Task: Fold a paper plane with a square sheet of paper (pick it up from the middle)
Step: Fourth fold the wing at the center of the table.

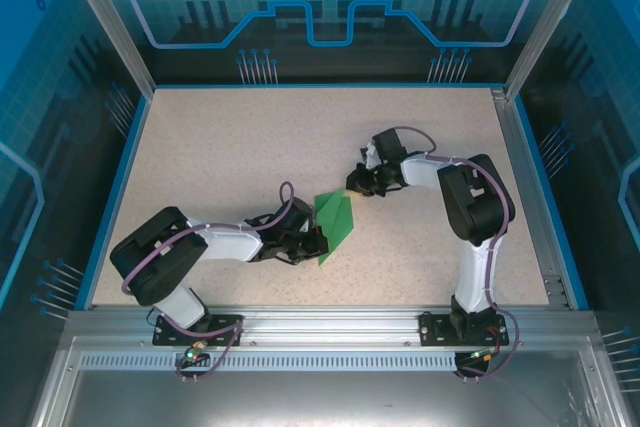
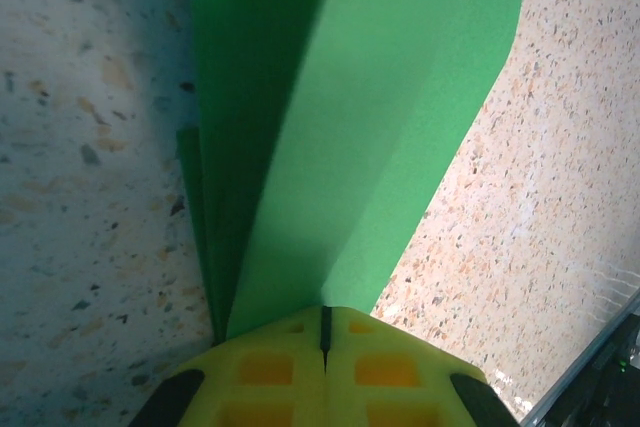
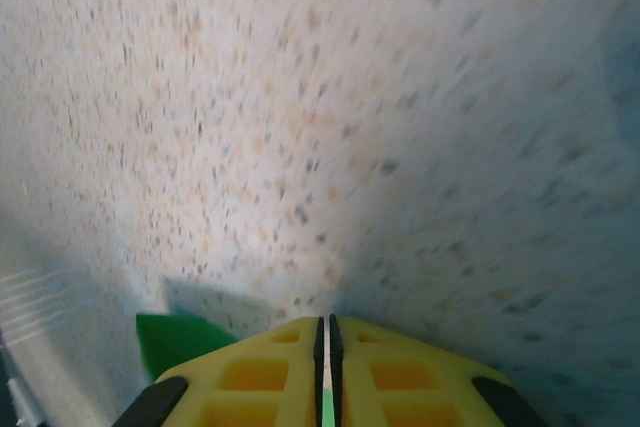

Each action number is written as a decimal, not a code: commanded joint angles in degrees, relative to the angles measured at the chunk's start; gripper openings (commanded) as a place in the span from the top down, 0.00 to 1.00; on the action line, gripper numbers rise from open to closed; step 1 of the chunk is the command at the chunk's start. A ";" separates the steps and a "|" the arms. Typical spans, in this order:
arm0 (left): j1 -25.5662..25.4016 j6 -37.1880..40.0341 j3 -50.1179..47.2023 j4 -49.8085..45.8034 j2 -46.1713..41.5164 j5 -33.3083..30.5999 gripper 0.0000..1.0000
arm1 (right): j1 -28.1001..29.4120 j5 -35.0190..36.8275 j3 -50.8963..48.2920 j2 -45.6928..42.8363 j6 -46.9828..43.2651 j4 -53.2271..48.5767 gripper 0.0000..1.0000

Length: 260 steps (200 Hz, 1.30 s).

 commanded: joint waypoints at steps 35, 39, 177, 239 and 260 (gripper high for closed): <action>-1.14 4.30 -2.68 -14.72 5.48 -3.67 0.96 | 0.66 2.10 -2.81 -11.43 -4.76 -4.76 0.85; -1.30 4.47 -2.55 -14.52 5.61 -3.75 0.96 | 1.14 1.98 -3.48 -12.56 -4.89 -4.70 0.85; -2.42 5.60 0.72 -16.76 6.31 -5.98 0.95 | 7.39 1.19 -9.40 -13.66 0.53 1.65 0.88; -2.29 7.62 1.86 -19.53 6.77 -6.66 0.96 | 7.43 1.90 -12.96 -15.46 1.81 5.76 0.88; -2.06 8.16 1.63 -18.61 7.67 -5.25 0.96 | 7.68 -1.46 -11.15 -13.65 1.03 5.20 0.88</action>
